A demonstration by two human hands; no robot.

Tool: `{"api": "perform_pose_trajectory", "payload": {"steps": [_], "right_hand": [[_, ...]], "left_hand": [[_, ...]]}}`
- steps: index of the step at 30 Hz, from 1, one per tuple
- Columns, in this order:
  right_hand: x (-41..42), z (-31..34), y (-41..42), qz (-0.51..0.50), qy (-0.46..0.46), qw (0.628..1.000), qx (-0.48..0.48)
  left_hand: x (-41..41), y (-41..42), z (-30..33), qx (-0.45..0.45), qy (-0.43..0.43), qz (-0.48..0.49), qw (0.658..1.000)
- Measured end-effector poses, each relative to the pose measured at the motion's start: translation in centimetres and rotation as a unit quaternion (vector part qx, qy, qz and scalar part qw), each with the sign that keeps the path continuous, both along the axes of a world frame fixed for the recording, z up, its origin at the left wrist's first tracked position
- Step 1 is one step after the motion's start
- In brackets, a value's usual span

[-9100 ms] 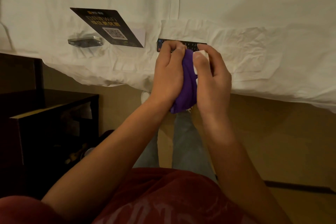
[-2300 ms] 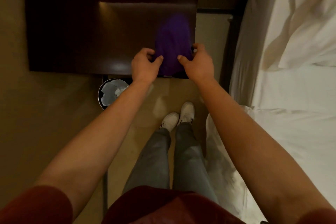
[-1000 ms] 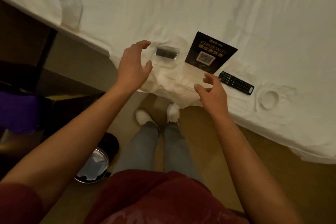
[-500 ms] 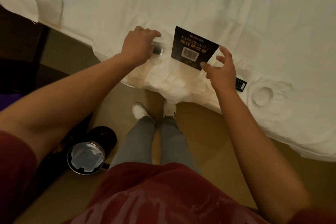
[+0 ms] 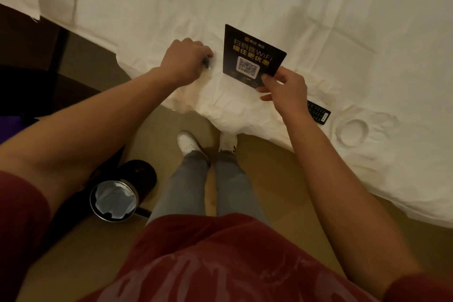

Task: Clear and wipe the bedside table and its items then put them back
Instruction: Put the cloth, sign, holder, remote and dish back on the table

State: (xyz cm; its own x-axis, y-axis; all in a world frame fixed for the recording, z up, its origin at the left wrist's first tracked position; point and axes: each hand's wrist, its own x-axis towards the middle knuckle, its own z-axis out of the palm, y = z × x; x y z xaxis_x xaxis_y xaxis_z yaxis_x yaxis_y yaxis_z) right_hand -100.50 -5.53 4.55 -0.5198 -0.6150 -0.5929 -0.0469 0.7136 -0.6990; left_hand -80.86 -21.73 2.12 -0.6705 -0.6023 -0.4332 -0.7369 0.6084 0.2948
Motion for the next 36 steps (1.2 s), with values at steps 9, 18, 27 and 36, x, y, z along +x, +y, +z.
{"api": "perform_pose_trajectory", "payload": {"steps": [9, 18, 27, 36], "right_hand": [[-0.2, -0.2, 0.5, 0.003, -0.025, 0.999, -0.034], [0.2, 2.1, 0.1, 0.016, -0.05, 0.993, -0.101], [3.8, 1.8, -1.7, 0.086, -0.042, 0.989, -0.11], [12.8, 2.5, -5.4, 0.152, -0.042, 0.979, -0.132]], "left_hand": [[0.3, -0.5, 0.6, 0.025, -0.008, 0.031, 0.999], [1.5, 0.2, 4.6, 0.022, 0.04, 0.044, 0.998], [7.1, 0.9, 6.5, 0.015, 0.032, 0.118, 0.992], [19.7, 1.1, 8.2, 0.012, 0.045, 0.184, 0.982]]}}
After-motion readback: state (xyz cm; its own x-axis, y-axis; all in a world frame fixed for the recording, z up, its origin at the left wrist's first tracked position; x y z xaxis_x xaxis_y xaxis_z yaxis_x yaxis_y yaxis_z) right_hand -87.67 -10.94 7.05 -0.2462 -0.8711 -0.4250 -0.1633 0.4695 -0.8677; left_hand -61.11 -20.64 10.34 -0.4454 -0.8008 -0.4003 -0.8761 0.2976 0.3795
